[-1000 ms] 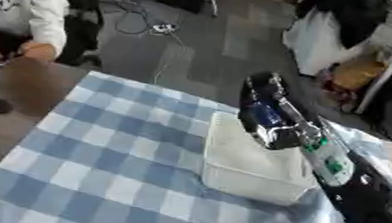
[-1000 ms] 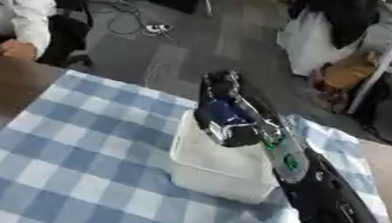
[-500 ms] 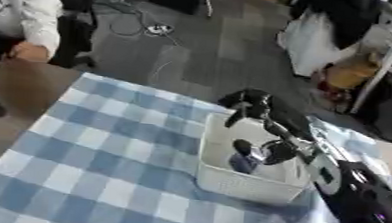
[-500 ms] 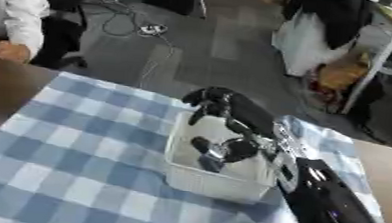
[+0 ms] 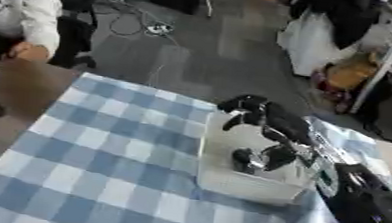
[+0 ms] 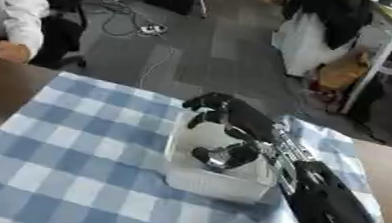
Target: Pick up objects on the table and place them in the box.
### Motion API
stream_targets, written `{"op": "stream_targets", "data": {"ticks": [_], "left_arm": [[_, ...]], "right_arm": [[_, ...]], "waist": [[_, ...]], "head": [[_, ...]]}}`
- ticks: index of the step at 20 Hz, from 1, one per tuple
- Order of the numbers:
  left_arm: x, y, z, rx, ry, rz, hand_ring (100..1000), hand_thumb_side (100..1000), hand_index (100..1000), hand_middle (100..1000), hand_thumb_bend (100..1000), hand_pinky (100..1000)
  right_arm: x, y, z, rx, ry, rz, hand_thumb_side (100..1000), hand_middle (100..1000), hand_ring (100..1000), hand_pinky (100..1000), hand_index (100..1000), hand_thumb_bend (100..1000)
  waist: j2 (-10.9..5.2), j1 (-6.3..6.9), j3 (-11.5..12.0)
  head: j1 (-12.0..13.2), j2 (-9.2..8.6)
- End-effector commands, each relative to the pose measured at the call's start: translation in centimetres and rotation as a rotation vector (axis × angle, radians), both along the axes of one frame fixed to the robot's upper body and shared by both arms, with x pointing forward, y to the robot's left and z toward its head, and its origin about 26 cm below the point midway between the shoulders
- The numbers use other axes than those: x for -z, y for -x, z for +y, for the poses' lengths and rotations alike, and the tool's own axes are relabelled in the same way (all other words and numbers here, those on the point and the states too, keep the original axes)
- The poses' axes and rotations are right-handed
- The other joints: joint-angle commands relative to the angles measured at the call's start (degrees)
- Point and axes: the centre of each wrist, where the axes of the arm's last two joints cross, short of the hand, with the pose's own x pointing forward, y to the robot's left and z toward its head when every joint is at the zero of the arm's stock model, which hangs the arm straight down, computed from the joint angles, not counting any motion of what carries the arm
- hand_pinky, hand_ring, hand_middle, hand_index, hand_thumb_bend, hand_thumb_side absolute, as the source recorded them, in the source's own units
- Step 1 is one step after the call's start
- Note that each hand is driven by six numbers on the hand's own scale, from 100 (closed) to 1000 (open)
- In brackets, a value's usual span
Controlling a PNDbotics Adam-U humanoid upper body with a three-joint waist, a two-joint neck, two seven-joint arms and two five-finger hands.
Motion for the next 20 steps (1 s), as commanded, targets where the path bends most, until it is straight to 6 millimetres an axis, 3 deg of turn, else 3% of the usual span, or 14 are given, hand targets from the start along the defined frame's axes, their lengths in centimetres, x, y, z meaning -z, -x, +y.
{"op": "stream_targets", "data": {"ticks": [1, 8, 14, 19, 20], "left_arm": [[-0.6, 0.3, 0.3, -0.007, -0.003, -0.026, 572, 800, 722, 949, 100, 717], [0.1, 0.3, 1.3, -0.052, -0.021, -0.005, 573, 796, 722, 946, 100, 716], [1.1, 0.4, 2.3, -0.088, -0.046, 0.033, 573, 792, 723, 942, 100, 714], [1.9, 0.5, 3.1, -0.122, -0.063, 0.06, 574, 787, 724, 938, 100, 712], [2.0, 0.6, 3.3, -0.131, -0.062, 0.063, 575, 787, 724, 938, 100, 712]], "right_arm": [[-1.2, 0.8, 0.2, -0.063, -0.036, -0.052, 1000, 818, 740, 797, 682, 367], [-0.2, 4.9, 2.8, -0.282, -0.124, 0.009, 1000, 830, 755, 799, 720, 367], [0.4, 9.1, 5.0, -0.437, -0.189, 0.103, 1000, 818, 756, 801, 714, 369], [0.8, 12.9, 6.8, -0.525, -0.327, 0.179, 1000, 819, 764, 795, 741, 345], [1.0, 13.6, 7.1, -0.542, -0.361, 0.199, 1000, 815, 764, 795, 741, 148]], "waist": [[-0.98, 0.5, -0.5], [-2.5, 1.01, -3.8], [-4.86, 2.07, -7.0], [-6.62, 3.06, -9.5], [-6.8, 3.32, -10.1]], "head": [[0.1, -1.03], [0.7, -1.7], [1.9, -0.43], [3.2, 2.18], [3.6, 2.85]]}}
